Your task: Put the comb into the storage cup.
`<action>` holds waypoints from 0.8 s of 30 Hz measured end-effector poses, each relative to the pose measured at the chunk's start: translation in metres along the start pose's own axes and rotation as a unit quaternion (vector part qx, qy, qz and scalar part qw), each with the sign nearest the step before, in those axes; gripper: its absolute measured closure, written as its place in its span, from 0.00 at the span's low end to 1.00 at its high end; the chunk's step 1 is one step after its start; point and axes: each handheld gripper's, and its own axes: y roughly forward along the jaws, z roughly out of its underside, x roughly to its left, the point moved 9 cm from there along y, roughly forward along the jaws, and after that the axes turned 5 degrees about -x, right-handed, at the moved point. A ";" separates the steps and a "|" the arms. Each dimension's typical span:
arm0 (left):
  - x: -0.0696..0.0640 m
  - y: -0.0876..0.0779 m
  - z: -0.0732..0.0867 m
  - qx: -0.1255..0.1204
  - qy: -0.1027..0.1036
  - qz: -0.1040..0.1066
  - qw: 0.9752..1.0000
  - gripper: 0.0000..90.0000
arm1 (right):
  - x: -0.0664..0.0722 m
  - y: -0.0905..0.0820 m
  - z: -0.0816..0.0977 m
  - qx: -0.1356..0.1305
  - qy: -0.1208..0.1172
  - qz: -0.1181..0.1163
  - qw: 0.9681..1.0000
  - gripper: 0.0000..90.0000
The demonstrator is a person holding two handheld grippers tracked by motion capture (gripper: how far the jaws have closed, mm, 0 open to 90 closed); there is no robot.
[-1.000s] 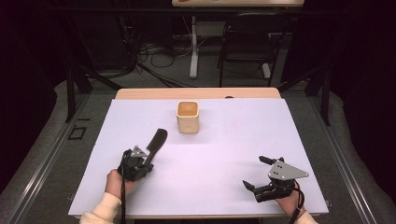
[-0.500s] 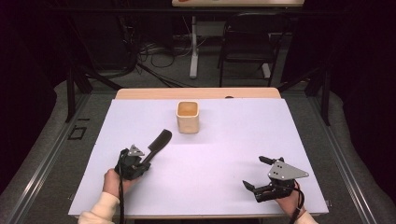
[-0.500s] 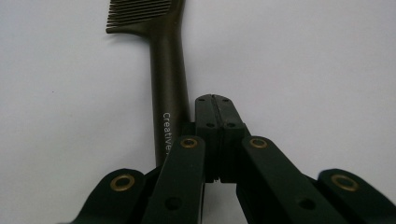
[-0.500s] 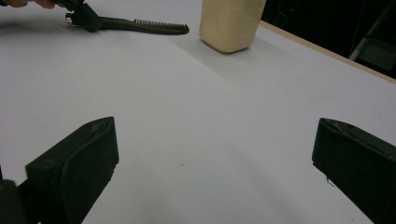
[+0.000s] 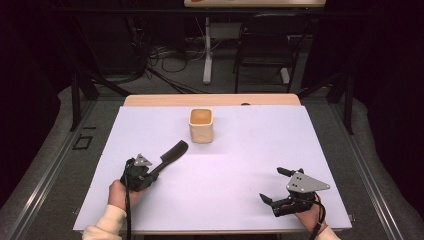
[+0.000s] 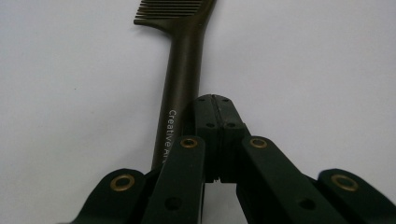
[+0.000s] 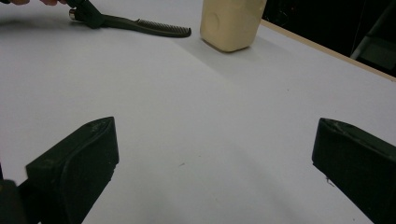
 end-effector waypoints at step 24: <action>-0.016 -0.011 -0.015 -0.012 0.031 0.022 0.999 0.62 | -0.001 0.001 0.001 0.003 0.005 0.003 1.000 0.00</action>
